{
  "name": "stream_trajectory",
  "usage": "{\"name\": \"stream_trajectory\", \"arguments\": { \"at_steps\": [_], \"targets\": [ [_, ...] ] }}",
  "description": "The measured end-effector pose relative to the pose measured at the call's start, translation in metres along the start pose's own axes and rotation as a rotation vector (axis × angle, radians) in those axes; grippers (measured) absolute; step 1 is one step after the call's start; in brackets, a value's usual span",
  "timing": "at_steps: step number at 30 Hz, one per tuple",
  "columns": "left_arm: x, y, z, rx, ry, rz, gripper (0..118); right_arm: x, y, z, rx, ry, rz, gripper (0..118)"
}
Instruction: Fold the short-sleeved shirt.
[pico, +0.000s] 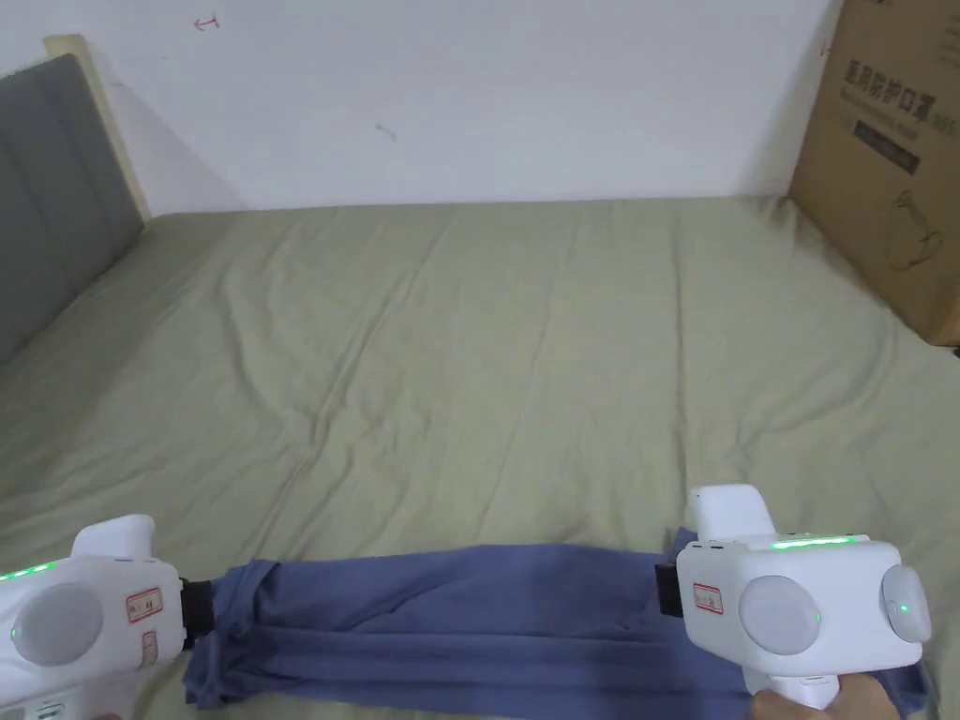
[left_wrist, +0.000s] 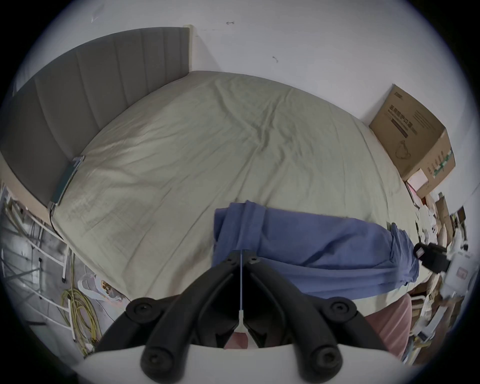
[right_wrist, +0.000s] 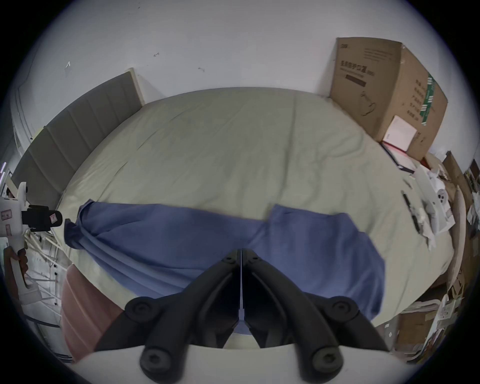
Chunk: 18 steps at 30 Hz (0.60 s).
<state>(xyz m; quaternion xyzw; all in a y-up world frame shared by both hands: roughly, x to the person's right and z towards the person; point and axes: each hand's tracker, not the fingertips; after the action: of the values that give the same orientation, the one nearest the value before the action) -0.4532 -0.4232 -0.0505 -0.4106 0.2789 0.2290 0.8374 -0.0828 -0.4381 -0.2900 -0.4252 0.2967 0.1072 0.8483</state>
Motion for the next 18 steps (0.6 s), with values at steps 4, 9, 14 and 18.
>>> {"name": "stream_trajectory", "arguments": {
  "at_steps": [4,9,14,18],
  "targets": [
    [-0.027,0.004,-0.012,-0.049,-0.047,0.156,110,-0.016,-0.003,-0.01,-0.03,0.038,-0.009,1],
    [-0.029,-0.006,-0.032,-0.101,-0.128,0.265,114,-0.027,-0.009,-0.022,-0.076,0.059,0.013,1],
    [-0.021,-0.012,-0.071,-0.183,-0.216,0.295,94,-0.026,-0.013,-0.03,-0.111,0.067,0.001,1],
    [-0.029,-0.014,-0.102,-0.188,-0.153,0.292,75,-0.021,-0.014,-0.033,-0.126,0.066,-0.021,1]
  ]
}}
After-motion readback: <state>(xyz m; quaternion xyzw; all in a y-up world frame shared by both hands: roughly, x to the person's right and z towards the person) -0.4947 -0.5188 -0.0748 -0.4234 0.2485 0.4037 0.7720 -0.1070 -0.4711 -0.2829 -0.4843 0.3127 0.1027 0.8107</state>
